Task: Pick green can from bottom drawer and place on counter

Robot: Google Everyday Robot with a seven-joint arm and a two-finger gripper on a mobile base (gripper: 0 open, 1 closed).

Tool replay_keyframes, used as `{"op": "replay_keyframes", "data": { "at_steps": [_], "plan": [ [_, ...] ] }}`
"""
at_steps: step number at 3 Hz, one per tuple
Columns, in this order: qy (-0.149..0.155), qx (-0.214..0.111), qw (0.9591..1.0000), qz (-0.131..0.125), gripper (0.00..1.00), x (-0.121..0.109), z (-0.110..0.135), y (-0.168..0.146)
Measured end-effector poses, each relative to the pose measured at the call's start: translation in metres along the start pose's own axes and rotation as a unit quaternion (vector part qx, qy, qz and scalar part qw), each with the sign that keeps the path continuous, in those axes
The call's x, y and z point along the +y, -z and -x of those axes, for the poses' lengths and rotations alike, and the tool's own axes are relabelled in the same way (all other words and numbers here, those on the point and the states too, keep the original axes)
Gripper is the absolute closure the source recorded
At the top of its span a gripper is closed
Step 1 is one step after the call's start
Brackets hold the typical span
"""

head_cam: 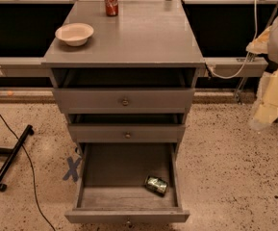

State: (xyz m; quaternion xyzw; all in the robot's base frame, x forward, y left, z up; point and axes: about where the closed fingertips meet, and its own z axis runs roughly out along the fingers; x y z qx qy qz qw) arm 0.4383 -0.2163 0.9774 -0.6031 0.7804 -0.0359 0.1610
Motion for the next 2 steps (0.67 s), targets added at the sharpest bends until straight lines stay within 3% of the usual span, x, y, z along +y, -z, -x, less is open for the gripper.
{"op": "replay_keyframes", "data": {
  "at_steps": [1,2],
  "plan": [
    [0.0,0.0,1.0,0.0,0.0,0.0,0.0,0.0],
    [0.022,-0.029,0.9989,0.031,0.0,-0.016,0.014,-0.03]
  ]
}}
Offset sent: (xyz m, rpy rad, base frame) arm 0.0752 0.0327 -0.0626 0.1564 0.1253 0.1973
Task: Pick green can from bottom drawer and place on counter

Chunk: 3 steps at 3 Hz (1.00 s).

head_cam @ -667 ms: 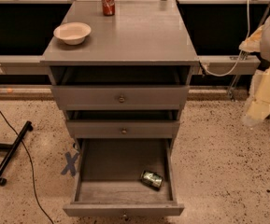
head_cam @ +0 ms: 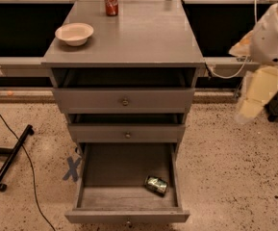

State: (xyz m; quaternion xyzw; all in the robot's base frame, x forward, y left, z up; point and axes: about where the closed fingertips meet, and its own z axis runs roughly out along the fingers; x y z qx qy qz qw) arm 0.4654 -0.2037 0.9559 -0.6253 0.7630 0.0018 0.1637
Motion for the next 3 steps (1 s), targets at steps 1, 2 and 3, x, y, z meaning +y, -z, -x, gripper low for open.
{"op": "replay_keyframes", "data": {
  "at_steps": [1,2,3],
  "plan": [
    [0.022,-0.036,0.9976,0.054,0.0,-0.016,0.015,-0.081],
    [0.025,-0.085,0.9917,0.094,0.0,-0.006,0.018,-0.215],
    [-0.005,-0.088,0.9937,0.069,0.0,-0.014,0.01,-0.279]
  ]
}}
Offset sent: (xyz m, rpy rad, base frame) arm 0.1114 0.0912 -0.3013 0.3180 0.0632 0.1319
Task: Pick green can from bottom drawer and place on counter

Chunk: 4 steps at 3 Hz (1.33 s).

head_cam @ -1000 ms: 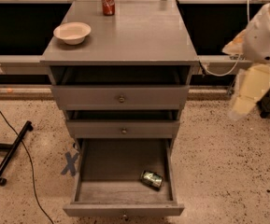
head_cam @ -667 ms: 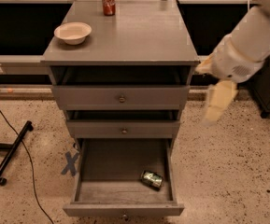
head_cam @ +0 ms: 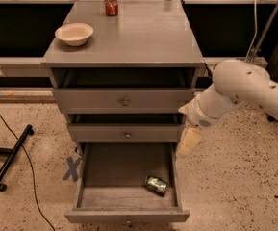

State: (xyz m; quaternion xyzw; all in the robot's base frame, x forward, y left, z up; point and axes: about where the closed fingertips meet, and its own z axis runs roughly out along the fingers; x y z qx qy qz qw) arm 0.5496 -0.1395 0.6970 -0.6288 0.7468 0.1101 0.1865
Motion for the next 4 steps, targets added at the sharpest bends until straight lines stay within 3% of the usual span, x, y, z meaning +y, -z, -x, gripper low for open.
{"op": "replay_keyframes", "data": {
  "at_steps": [1,2,3,4],
  "plan": [
    [0.0,-0.016,0.9992,-0.037,0.0,-0.019,0.008,-0.001],
    [0.009,-0.023,0.9997,-0.001,0.0,-0.012,0.008,-0.013],
    [-0.022,-0.056,0.9964,0.06,0.0,0.001,-0.006,-0.098],
    [-0.061,-0.096,0.9914,0.065,0.0,0.005,-0.017,-0.177]
  ]
}}
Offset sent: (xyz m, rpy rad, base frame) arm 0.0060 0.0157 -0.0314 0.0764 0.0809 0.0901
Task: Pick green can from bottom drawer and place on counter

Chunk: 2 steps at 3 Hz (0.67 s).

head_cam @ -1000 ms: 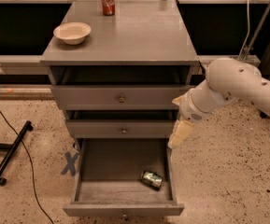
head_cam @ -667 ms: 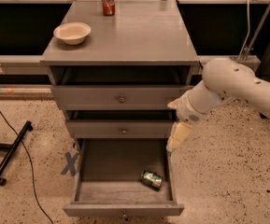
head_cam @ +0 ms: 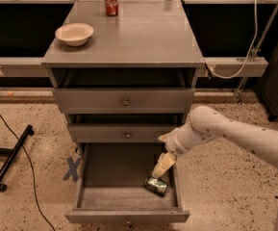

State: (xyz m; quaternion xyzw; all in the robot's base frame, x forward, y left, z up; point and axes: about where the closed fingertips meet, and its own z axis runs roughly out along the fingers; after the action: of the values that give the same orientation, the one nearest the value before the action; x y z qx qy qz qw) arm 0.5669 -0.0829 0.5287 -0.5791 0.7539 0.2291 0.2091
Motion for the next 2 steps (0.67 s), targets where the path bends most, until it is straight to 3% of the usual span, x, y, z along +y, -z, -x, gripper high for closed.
{"op": "replay_keyframes", "data": {
  "at_steps": [2],
  "plan": [
    [-0.048,-0.035,0.996,-0.066,0.0,-0.054,-0.042,-0.116]
  ]
}}
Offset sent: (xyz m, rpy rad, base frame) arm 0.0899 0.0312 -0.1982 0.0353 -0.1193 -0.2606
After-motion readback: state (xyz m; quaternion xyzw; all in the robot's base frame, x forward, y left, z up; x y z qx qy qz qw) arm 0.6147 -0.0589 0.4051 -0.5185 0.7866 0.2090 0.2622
